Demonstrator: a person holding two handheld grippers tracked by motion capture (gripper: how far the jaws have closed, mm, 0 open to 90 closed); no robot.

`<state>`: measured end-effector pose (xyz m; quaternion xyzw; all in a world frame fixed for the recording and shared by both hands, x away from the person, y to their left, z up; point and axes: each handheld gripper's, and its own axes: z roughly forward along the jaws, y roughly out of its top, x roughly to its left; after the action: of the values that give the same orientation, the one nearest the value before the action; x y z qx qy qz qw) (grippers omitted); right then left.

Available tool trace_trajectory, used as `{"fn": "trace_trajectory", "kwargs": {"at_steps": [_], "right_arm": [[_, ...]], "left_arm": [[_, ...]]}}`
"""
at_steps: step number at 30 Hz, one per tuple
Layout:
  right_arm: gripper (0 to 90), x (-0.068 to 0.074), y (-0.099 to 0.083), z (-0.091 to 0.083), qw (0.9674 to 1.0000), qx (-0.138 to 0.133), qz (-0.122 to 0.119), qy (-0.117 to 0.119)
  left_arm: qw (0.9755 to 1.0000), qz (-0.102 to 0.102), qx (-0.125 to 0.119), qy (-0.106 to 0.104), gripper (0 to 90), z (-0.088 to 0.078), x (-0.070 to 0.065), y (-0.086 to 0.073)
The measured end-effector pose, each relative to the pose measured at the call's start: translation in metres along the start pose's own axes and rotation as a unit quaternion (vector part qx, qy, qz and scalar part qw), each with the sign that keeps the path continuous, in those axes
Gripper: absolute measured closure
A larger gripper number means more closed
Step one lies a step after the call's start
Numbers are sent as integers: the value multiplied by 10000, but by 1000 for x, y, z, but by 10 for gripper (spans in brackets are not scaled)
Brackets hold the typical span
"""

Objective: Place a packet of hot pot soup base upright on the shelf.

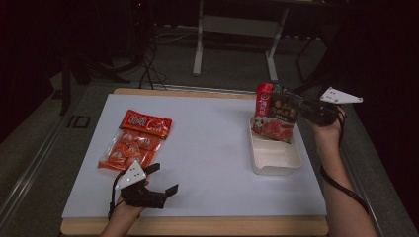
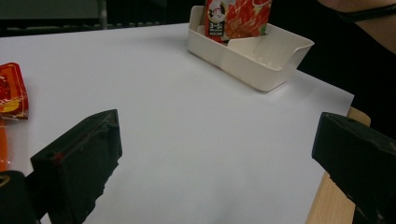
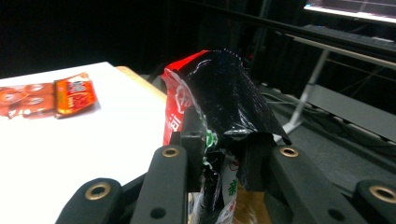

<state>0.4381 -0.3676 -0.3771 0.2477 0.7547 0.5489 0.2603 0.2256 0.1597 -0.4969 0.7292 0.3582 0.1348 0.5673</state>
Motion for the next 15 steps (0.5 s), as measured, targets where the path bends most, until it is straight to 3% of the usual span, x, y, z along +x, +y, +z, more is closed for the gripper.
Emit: {"fn": "trace_trajectory", "kwargs": {"at_steps": [2,6,8,10,15], "right_arm": [[751,1,-1,6,9999,76,-1,120],[749,2,-4,9,9998,70,103,145],[744,3,-10,12,9994,-8,304,157],[743,3,-13,12,9992,-55,353,194],[736,4,-28,17,9983,169,499,231]], "left_arm": [[10000,11,-11,2,23,0,-1,0],[10000,11,-7,4,23,-1,-1,-1],[10000,3,-22,13,23,-1,0,-1],[10000,-17,-30,12,23,-1,0,-1],[10000,-4,-1,5,23,0,0,-2]]}}
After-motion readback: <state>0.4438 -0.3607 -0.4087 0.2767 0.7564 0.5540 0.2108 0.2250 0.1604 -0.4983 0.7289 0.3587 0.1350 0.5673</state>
